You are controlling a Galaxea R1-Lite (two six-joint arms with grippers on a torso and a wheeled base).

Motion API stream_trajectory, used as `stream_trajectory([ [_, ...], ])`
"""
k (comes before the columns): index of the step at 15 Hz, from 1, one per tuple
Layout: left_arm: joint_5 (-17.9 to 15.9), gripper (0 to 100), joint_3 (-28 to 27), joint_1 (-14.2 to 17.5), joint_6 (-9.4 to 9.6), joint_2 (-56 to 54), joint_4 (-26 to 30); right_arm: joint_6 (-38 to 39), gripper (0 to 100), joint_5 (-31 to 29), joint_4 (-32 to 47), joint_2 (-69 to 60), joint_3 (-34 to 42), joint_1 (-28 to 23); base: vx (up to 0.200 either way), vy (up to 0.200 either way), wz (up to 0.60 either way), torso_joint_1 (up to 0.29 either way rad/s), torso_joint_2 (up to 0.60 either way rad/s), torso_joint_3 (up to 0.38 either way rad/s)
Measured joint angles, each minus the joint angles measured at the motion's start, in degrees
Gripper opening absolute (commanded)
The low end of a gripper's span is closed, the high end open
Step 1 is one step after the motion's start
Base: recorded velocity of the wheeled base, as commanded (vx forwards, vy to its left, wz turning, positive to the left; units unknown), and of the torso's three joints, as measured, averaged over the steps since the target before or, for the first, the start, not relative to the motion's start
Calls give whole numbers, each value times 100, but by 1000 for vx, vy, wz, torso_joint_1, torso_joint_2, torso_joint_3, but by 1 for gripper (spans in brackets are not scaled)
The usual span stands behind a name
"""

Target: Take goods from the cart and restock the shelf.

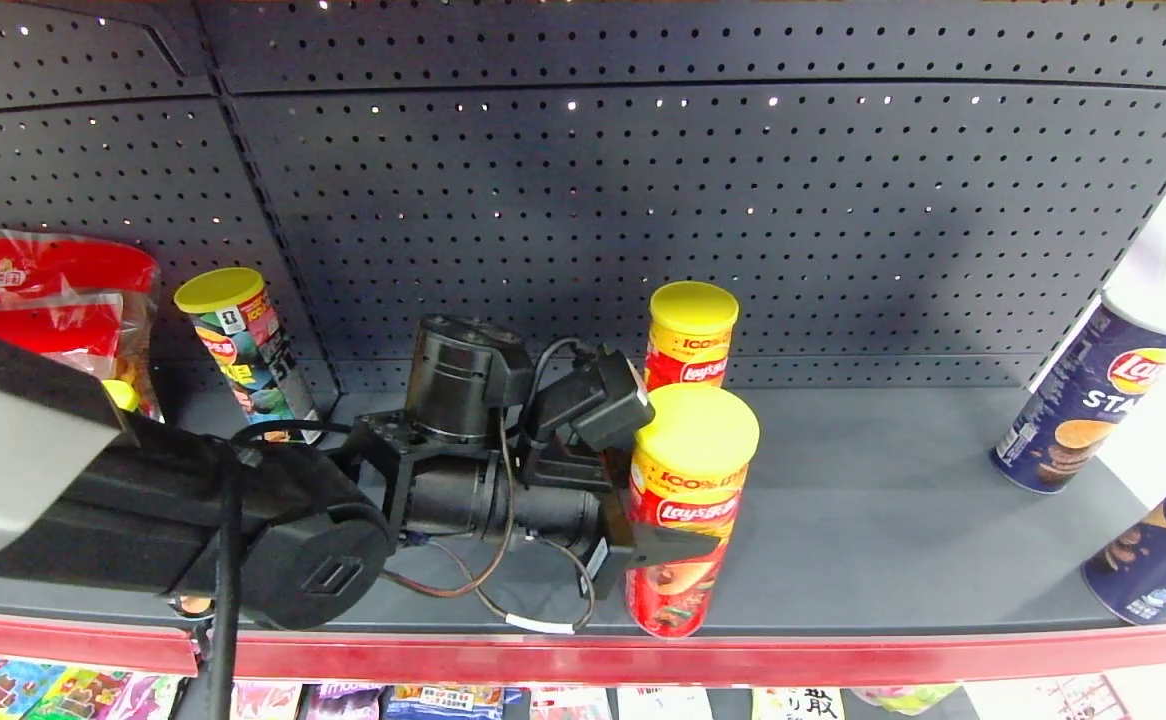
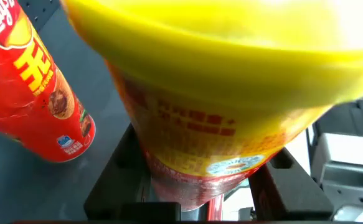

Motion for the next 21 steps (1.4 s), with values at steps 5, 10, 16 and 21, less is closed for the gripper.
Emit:
stream_trajectory([
  [5, -367, 0, -28, 176, 30, 45, 24, -2, 100, -1, 1, 0, 0, 2, 0, 0, 0, 0, 0, 0],
  [10, -640, 0, -325, 195, 165, 232, 33, -2, 100, 0, 1, 0, 0, 0, 0, 0, 0, 0, 0, 0],
  [16, -670, 0, -516, 217, 521, 475, 38, -2, 100, 0, 1, 0, 0, 0, 0, 0, 0, 0, 0, 0],
  [21, -681, 0, -610, 221, 547, 552, 119, -2, 100, -1, 0, 0, 0, 0, 0, 0, 0, 0, 0, 0],
])
